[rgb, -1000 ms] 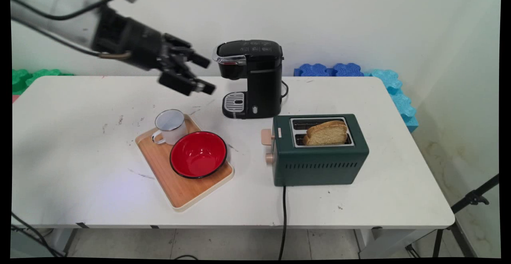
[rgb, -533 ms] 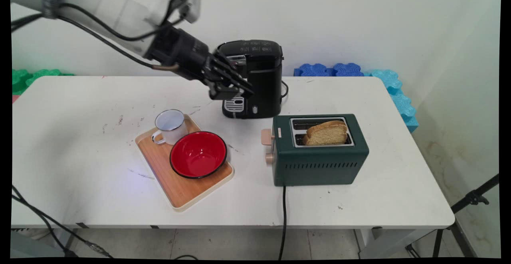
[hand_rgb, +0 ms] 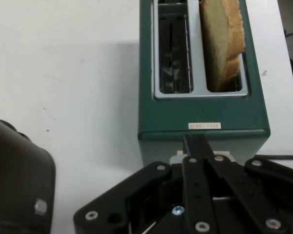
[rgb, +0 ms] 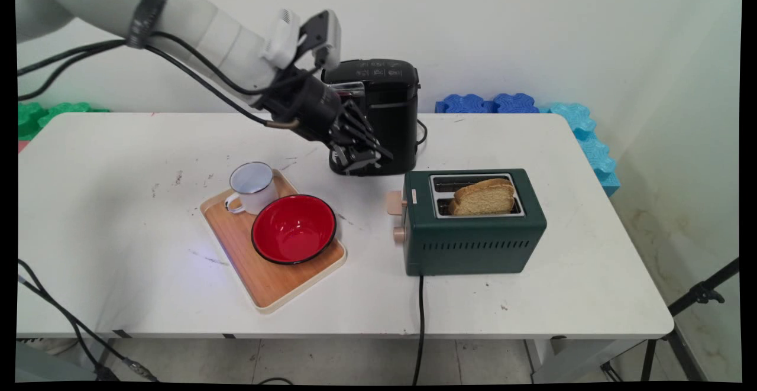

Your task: Press the toaster switch

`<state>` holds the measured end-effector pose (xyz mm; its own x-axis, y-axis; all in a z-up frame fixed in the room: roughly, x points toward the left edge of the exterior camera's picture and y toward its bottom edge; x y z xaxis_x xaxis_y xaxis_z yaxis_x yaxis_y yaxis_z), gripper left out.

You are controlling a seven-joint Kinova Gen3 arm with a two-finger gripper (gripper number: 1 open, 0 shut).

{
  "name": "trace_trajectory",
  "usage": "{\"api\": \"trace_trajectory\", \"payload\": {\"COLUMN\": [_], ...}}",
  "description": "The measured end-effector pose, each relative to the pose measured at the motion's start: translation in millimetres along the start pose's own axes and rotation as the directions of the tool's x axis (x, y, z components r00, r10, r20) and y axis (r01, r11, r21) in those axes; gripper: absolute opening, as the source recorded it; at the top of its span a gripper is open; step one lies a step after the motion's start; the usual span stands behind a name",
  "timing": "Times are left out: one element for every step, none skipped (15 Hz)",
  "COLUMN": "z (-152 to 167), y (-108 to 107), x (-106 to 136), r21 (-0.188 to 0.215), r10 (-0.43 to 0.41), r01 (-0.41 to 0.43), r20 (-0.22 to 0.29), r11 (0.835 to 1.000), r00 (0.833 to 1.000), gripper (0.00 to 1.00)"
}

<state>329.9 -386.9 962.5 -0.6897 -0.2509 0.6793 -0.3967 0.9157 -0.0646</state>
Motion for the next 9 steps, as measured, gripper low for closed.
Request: {"api": "trace_trajectory", "payload": {"z": [4.3, 8.2, 12.4, 16.3, 19.7, 22.9, 26.1, 28.9, 32.1], "y": [0.3, 0.5, 0.8, 1.1, 1.6, 2.1, 2.8, 3.4, 4.2], "x": [0.6, 1.1, 1.4, 1.4, 1.0, 0.3, -1.1, -2.4, -3.9], "r21": [-0.006, -0.011, -0.018, -0.024, -0.031, -0.037, -0.043, -0.047, -0.052], "r10": [0.003, 0.007, 0.012, 0.016, 0.021, 0.025, 0.028, 0.029, 0.028], "r01": [-0.003, -0.007, -0.012, -0.016, -0.019, -0.023, -0.025, -0.025, -0.024], "r20": [0.008, 0.016, 0.026, 0.035, 0.043, 0.052, 0.062, 0.068, 0.075], "r11": [1.000, 1.000, 1.000, 1.000, 0.999, 0.999, 0.999, 0.999, 0.998], "r00": [1.000, 1.000, 1.000, 0.999, 0.999, 0.998, 0.998, 0.997, 0.997], "gripper": [0.00, 0.00, 0.00, 0.00, 0.00, 0.00, 0.00, 0.00, 0.00]}}
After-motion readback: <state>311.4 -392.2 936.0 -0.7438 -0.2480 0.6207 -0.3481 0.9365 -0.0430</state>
